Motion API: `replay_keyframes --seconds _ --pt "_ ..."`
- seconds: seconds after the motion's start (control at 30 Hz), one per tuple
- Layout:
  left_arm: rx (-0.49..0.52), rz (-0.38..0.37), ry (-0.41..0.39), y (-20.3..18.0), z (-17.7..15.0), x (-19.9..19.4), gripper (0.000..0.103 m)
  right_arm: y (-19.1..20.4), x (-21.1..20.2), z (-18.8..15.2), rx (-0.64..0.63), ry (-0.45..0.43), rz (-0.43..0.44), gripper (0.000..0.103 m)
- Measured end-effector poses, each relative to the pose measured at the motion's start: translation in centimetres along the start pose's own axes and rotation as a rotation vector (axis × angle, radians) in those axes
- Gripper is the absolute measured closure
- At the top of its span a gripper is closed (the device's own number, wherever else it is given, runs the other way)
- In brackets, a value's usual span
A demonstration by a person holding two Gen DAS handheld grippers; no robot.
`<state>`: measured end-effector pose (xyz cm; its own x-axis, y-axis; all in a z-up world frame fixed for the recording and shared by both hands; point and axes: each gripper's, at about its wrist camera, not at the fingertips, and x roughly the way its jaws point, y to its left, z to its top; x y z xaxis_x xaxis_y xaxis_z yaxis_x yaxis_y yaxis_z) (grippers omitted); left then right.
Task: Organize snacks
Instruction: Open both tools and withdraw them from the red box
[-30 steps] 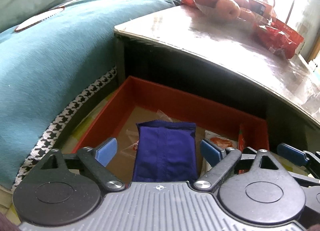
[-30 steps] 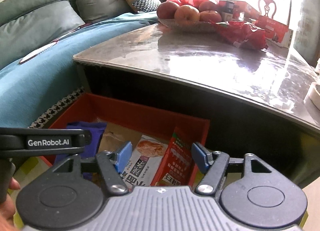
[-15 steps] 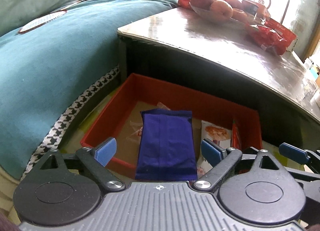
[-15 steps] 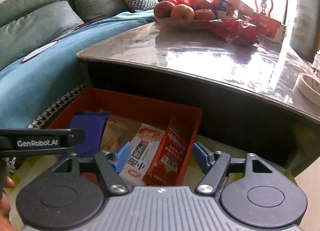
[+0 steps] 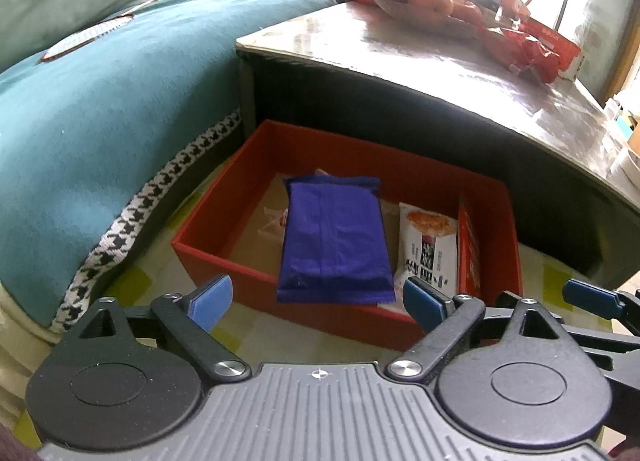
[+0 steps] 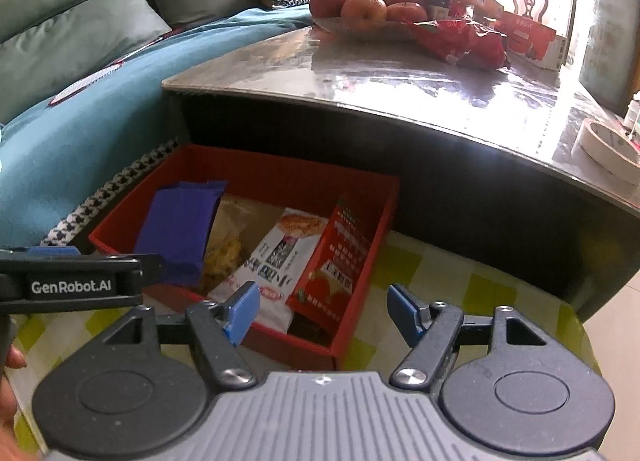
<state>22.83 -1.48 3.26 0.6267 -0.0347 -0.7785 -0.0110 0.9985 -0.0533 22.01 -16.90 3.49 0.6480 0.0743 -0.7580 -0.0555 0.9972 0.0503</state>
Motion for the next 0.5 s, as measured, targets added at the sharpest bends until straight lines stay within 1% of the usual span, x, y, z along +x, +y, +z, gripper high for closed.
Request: replay_keyframes --seconds 0.17,0.33,0.5 --pt "0.007 -0.005 0.015 -0.1 -0.9 -0.3 0.008 0.1 -0.7 -0.9 -0.005 0.011 0.0 0.031" --pt "0.018 -0.006 0.023 0.0 -1.9 -0.8 0.007 0.0 -1.4 -2.3 -0.009 0.04 0.002 0.027" --pt "0.025 -0.011 0.065 0.1 -3.4 -0.6 0.007 0.0 -2.0 -3.8 -0.02 0.071 -0.004 0.027"
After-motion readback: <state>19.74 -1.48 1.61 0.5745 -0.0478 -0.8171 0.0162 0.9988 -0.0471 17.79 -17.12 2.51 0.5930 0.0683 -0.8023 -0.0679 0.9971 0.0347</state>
